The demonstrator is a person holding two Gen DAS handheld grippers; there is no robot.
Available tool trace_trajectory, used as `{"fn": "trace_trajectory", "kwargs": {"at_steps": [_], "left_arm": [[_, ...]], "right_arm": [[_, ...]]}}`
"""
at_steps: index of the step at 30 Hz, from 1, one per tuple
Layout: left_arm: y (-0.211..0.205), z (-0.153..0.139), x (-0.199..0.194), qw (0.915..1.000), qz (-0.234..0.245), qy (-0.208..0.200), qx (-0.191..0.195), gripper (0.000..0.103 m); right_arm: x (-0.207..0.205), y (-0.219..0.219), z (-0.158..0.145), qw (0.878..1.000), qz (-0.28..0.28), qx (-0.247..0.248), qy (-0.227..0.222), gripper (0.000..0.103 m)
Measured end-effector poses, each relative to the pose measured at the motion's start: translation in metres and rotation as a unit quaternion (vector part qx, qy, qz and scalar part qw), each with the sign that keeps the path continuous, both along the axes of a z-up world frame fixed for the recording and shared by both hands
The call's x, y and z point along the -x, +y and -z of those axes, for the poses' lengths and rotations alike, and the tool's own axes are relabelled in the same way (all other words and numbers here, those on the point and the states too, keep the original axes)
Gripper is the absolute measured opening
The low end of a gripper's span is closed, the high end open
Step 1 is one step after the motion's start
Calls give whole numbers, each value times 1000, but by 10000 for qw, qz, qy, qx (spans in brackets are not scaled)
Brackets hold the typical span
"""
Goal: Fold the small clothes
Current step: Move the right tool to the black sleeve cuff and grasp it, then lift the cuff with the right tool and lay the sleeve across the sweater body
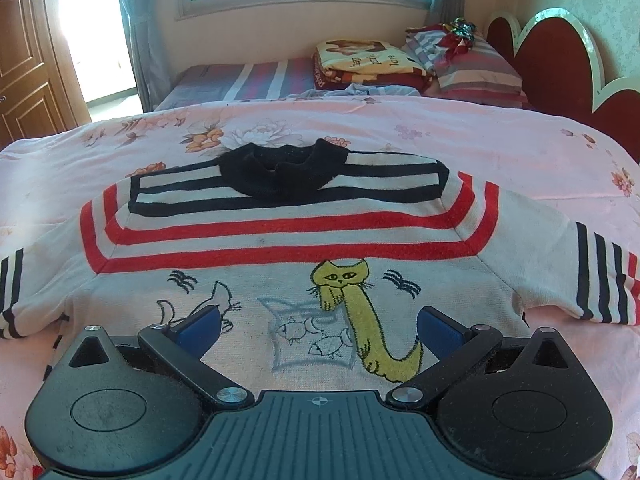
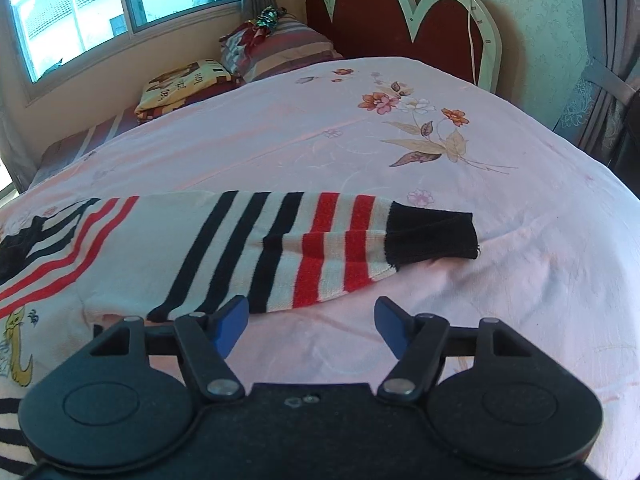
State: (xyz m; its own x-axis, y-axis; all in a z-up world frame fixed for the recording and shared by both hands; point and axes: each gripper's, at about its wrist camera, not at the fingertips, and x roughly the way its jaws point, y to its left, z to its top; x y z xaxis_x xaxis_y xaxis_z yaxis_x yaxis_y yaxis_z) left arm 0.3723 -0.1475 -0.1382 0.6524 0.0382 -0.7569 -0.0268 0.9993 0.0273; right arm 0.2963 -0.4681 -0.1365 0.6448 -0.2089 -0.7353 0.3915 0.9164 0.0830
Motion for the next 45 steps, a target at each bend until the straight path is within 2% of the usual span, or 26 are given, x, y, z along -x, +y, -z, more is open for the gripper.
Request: {"fn": "trace_trajectory", "kwargs": {"at_steps": [2,6,10,13,15,16,19,21,24,27,29,32,35,38,39,41,43,45], "left_arm": [[0,5,-6,10000,-3,10,-82,103],[0,8,-15,9997,-45,-13,-224,103],[5,8,-21,9996,-107,-30,-268,103],[9,8,-24,9995,-122,-63,-290,103],[12,9,-24,9995,-116,-65,-303,103],[13,10,-24,9995,-104,-61,-306,103],[18,11,-25,9997,-55,-23,-225,103],[25,11,-24,10000,-73,-62,-8,103],[42,6,-22,9984,-222,-191,475,103],[60,1,-25,9975,-324,-178,604,103],[74,-3,-25,9969,-425,-200,625,103],[99,-10,-23,9958,-643,-270,588,103],[126,-13,-19,9934,-853,-294,706,103],[146,-5,-23,9925,-794,-118,924,103],[148,0,-26,9921,-703,-26,1043,103],[150,12,-35,9896,-487,176,1345,103],[149,25,-44,9841,-308,371,1711,103],[144,37,-49,9767,-205,551,2063,103]], "right_arm": [[-9,-16,9,9997,161,-157,77,62],[-18,-53,22,9952,681,-708,41,62],[-25,-85,29,9854,1194,-1212,-115,69],[-31,-103,36,9766,1490,-1531,-243,65],[-32,-107,38,9740,1578,-1586,-360,43],[-32,-107,38,9734,1612,-1586,-362,26],[-35,-104,36,9742,1483,-1607,-563,11],[-38,-94,27,9795,1244,-1394,-753,10],[-47,-61,1,9868,561,-1095,-1056,10],[-65,-5,-27,9878,-382,-784,-1289,10],[-79,39,-40,9825,-1028,-748,-1361,10],[-101,110,-46,9684,-1910,-937,-1302,10],[-117,184,-40,9518,-2672,-1021,-1104,10],[-129,246,-19,9379,-3200,-1107,-761,11],[-133,264,-9,9349,-3344,-1070,-511,16],[-133,294,13,9311,-3514,-981,-33,39],[-121,300,18,9325,-3493,-913,108,41],[-105,285,6,9360,-3375,-1001,-85,46]]}}
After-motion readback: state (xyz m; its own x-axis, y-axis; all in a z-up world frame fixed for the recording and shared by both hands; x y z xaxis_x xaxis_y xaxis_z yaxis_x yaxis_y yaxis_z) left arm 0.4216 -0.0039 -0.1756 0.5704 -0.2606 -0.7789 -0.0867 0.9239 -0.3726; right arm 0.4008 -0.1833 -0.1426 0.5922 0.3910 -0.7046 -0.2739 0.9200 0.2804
